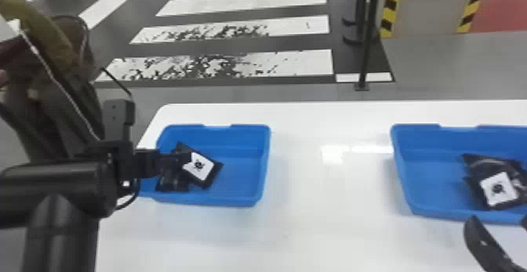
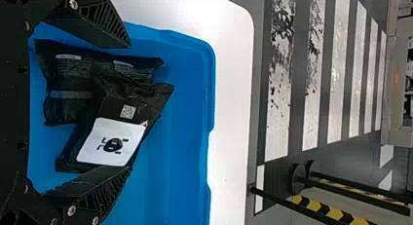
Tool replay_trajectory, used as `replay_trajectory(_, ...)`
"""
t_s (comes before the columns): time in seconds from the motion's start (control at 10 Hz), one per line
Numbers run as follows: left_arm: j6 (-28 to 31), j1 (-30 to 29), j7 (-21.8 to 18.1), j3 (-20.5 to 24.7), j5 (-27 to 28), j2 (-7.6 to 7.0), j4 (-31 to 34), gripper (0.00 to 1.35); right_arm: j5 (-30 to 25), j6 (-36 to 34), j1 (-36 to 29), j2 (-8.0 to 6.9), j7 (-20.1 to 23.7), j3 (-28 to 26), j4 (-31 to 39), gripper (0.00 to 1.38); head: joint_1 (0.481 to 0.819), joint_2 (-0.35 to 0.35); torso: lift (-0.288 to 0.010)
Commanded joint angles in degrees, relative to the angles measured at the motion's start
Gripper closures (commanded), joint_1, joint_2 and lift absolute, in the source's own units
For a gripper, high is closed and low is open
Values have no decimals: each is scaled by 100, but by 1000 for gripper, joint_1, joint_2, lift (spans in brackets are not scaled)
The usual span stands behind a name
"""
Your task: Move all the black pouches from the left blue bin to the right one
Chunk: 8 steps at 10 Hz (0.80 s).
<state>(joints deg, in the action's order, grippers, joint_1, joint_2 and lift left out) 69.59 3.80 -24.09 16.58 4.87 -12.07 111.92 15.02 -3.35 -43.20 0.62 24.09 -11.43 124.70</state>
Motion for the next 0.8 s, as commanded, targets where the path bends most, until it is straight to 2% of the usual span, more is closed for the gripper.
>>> replay_trajectory(0.0,15,253,1,22,142,29,-497,151,40,-44,3,0,0,0,-31,266,695,202,-140)
replay_trajectory(0.2,-168,520,-8,-1,119,56,-1144,157,120,-100,45,0,35,23,-102,266,695,215,-140)
replay_trajectory(0.5,-322,703,-8,-93,-30,56,-1496,159,212,-114,87,0,61,46,-172,266,695,205,-140)
replay_trajectory(0.6,-322,773,-34,-127,-110,29,-1693,226,234,-114,101,0,70,46,-200,266,695,200,-140)
replay_trajectory(0.7,-266,857,-43,-138,-144,29,-1890,423,280,-129,115,0,79,46,-214,266,695,197,-140)
